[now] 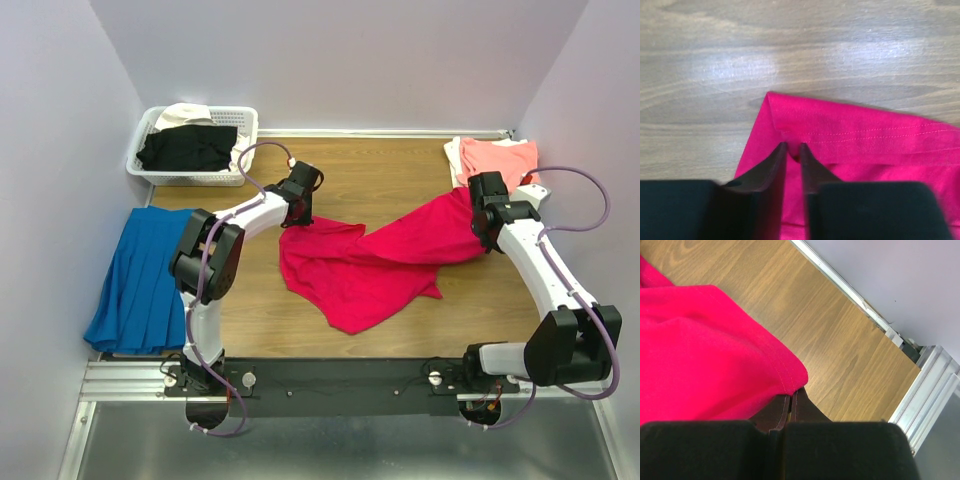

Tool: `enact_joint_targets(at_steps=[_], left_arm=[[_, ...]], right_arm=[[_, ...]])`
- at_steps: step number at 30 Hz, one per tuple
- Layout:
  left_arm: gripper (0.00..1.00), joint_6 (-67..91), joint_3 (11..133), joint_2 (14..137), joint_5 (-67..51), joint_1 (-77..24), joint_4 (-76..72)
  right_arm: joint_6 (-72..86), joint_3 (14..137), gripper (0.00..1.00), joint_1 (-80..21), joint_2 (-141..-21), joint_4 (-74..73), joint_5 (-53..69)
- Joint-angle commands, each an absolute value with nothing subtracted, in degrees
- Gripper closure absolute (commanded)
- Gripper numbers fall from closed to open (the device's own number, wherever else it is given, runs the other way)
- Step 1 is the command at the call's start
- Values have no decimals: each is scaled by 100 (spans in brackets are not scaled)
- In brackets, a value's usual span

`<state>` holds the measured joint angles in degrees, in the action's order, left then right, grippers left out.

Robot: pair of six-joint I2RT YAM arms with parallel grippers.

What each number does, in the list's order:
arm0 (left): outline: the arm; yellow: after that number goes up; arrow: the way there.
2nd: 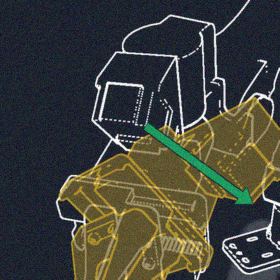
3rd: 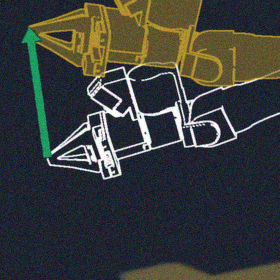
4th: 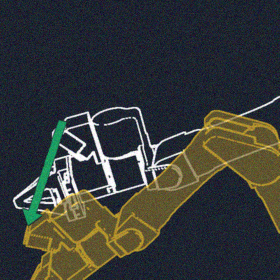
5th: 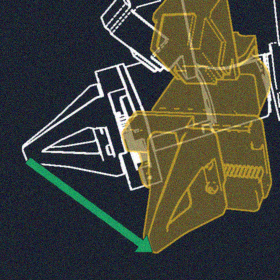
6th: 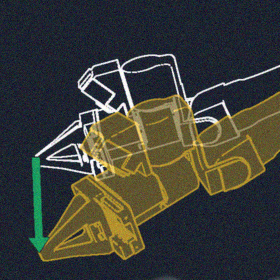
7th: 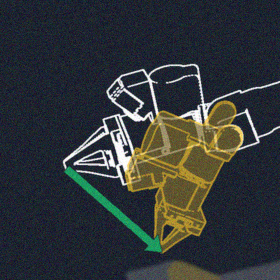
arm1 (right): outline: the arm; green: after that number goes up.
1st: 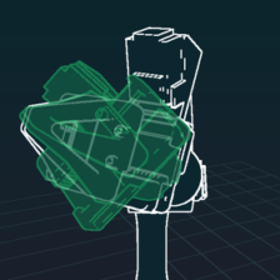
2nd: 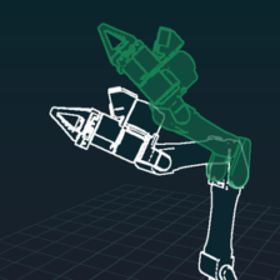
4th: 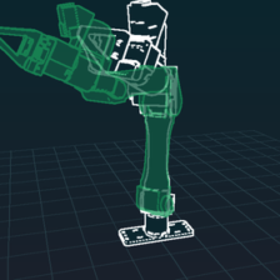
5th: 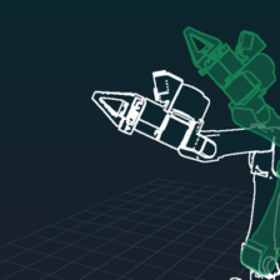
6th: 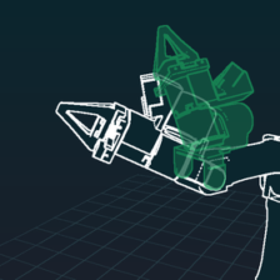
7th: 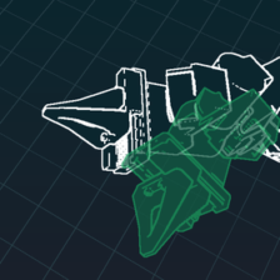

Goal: Fold and stack the t-shirts
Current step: Flatten out the tshirt

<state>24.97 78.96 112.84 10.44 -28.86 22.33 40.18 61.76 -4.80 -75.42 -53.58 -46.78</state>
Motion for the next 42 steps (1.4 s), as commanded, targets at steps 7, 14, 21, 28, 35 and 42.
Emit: enact_joint_targets(at_steps=[7, 14, 21, 28, 35, 42], left_arm=[[98, 2470, 8191, 11610, 1063, -2848, 2206], [100, 2452, 8156, 11505, 1177, -2839, 2215], [100, 2329, 8410, 11110, 1467, -2821, 2399], [100, 2180, 9535, 10609, 1898, -2646, 3110], [100, 2110, 11213, 10372, 1969, -2128, 3709], [100, 1943, 12899, 10309, 1907, -1609, 3964]], right_arm=[[3973, 6240, 99, -448, -7576, -5265, -4684], [3990, 6223, 99, -448, -7603, -5256, -4623], [3964, 6362, 99, -448, -7576, -5247, -4597], [3683, 7214, 99, -448, -7602, -5247, -4535], [3393, 8339, 99, -431, -7813, -5221, -4491], [3068, 9270, 99, -396, -8068, -5054, -4553]])
